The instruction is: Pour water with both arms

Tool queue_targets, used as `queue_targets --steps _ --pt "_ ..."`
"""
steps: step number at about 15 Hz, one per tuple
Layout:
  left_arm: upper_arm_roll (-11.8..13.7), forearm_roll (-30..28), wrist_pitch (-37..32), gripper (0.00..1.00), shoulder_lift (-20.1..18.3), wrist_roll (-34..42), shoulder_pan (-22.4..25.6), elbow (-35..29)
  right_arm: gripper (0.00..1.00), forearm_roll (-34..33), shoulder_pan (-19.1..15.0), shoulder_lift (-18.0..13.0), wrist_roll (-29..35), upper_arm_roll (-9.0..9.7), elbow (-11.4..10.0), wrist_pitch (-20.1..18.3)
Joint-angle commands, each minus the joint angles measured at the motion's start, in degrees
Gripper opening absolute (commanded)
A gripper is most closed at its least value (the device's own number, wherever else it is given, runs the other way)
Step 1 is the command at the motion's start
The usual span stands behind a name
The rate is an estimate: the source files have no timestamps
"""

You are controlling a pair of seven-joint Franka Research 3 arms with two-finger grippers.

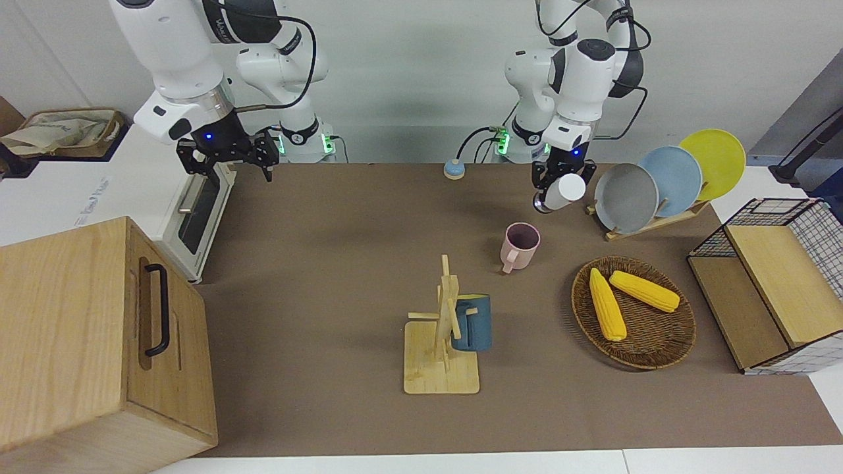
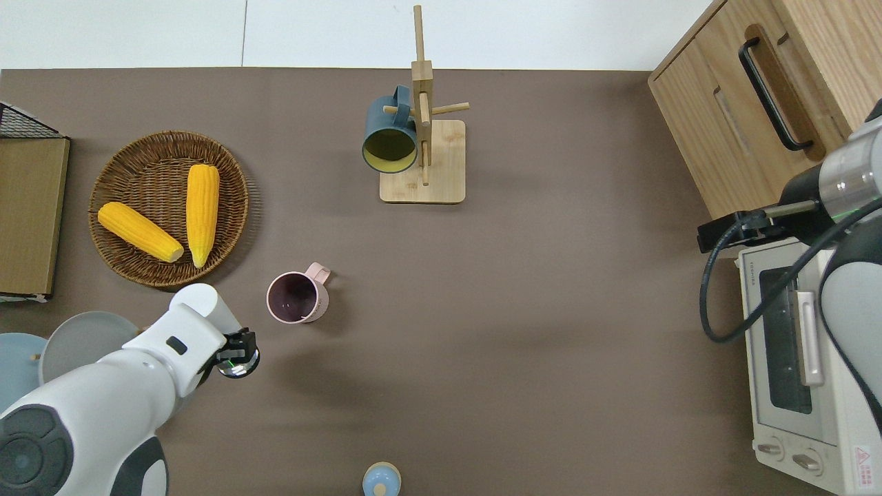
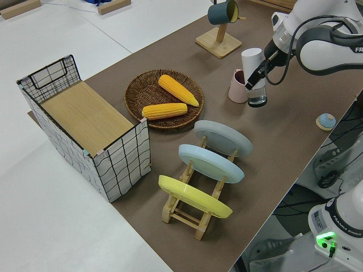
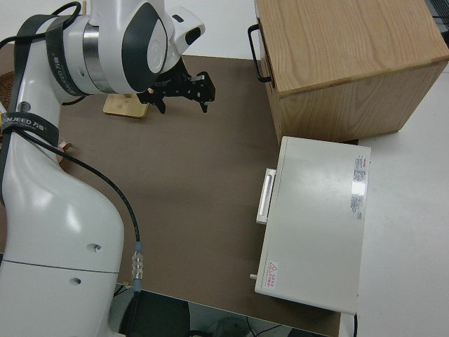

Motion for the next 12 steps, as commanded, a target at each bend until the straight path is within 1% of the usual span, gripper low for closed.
queue_targets --steps 1,3,5,7,9,12 --pt "-0.1 0.3 5.0 0.0 -1.7 -2.1 4.1 2.9 0.99 0.2 -0.1 0.0 -0.8 0.02 0.5 -0.7" --pt "-0.1 0.4 6.4 0.0 -1.4 -2.0 6.3 5.8 0.99 0.2 -0.1 0.0 -0.8 0.02 0.4 -0.7" --pt "-0.1 0.5 7.8 0.0 -0.9 -1.1 9.6 9.3 0.99 0.2 -0.1 0.0 -0.8 0.02 0.5 -0.7" --pt "-0.1 0.7 7.6 0.0 0.1 -0.3 13.1 13.3 0.99 0.2 -0.1 0.0 -0.8 0.02 0.5 -0.7" --pt "0.0 1.5 7.6 0.0 1.8 2.4 15.4 17.1 0.99 0.2 -0.1 0.0 -0.8 0.02 0.5 -0.7" --pt "0.0 1.6 6.9 0.0 5.8 5.6 19.4 24.4 0.99 0.2 -0.1 0.0 -0.8 0.02 0.5 -0.7"
